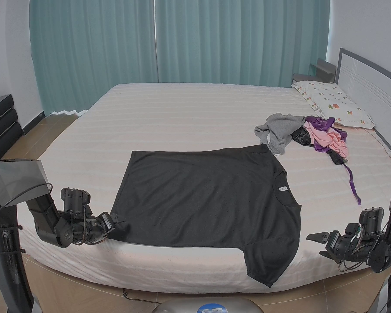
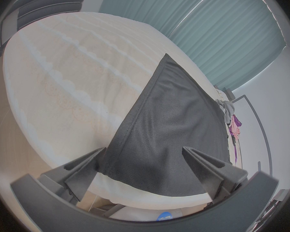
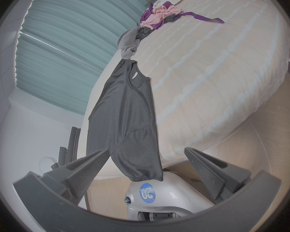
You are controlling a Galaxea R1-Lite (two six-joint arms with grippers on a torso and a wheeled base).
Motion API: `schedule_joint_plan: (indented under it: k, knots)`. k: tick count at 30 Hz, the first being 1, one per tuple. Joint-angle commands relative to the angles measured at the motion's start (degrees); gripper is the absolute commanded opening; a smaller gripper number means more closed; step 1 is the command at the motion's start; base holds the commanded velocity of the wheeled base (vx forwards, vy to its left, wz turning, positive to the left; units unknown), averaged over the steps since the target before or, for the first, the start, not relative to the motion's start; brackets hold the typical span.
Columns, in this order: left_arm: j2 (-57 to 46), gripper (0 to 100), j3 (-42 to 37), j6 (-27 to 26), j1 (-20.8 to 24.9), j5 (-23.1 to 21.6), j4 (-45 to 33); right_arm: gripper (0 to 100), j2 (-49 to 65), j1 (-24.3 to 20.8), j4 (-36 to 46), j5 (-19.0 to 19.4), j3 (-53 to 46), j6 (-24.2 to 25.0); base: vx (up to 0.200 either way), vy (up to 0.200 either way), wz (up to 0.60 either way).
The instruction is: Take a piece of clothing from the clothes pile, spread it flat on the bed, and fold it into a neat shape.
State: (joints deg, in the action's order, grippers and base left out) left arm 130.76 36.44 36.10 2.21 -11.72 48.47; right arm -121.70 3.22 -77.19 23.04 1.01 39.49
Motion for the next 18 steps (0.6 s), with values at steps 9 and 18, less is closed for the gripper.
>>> schedule_joint_plan:
  k: [9, 18]
  knots:
    - [-0.15, 0, -1.98, -0.06, -1.33, 2.14, -1.18, 100, -3.46, 0.03, -4.55, -0.36, -1.01, -0.11, 0.0, 0.0, 0.0]
    - [-0.94, 0, -3.3, -1.12, -3.35, 2.31, -1.89, 100, -7.94, -0.67, -7.98, -0.98, -1.01, -1.6, 0.0, 0.0, 0.0]
